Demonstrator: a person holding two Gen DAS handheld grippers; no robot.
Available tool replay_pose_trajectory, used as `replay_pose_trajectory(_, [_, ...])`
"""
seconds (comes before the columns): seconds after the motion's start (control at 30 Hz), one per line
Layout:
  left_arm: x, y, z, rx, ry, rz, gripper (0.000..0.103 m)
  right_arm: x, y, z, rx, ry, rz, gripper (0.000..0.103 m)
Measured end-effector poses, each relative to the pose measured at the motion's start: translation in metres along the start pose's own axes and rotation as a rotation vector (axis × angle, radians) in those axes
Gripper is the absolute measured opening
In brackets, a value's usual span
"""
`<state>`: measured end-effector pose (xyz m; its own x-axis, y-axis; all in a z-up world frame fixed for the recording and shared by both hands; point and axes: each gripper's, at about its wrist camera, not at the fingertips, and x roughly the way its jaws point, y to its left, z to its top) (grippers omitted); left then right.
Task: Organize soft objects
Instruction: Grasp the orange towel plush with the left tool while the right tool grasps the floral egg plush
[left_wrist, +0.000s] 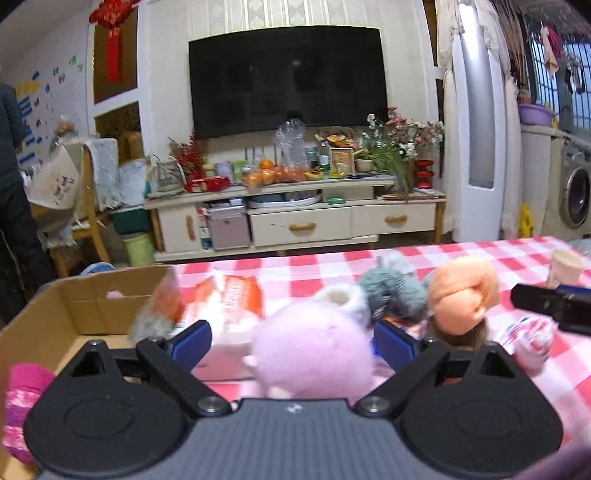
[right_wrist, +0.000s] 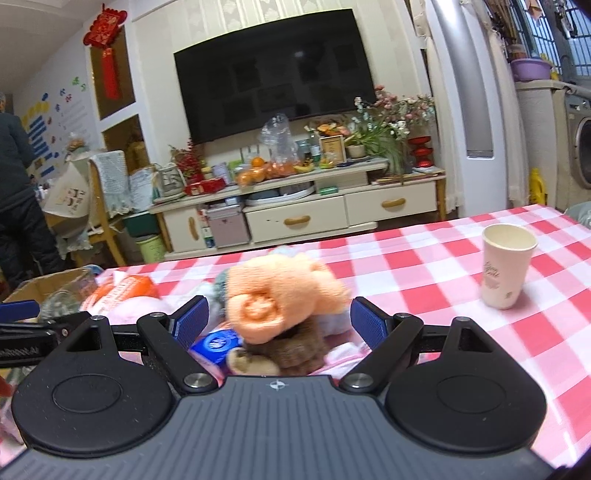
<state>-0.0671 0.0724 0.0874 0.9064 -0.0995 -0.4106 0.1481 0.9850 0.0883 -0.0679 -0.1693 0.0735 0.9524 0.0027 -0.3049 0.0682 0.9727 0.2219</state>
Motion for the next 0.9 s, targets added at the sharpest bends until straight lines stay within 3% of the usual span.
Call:
replay_pose_trajectory(0.17, [0.007, -0.021, 0.007, -0.022, 0.011, -0.065, 0.094, 0.002, -0.019, 0.002, -0.01, 0.011, -0.063, 0.103])
replay_pose_trajectory(0.37, [0.019, -0.059, 0.022, 0.018, 0.012, -0.159, 0.094, 0.02, -0.048, -0.005, 0.035, 0.152, -0.153, 0.103])
replay_pose_trajectory(0.57, [0.043, -0.096, 0.034, 0.029, 0.055, -0.283, 0.094, 0.022, -0.072, -0.016, 0.062, 0.211, -0.154, 0.103])
replay_pose_trajectory(0.9, [0.093, -0.129, 0.033, 0.027, 0.135, -0.311, 0.093, 0.023, -0.078, -0.023, 0.074, 0.257, -0.132, 0.103])
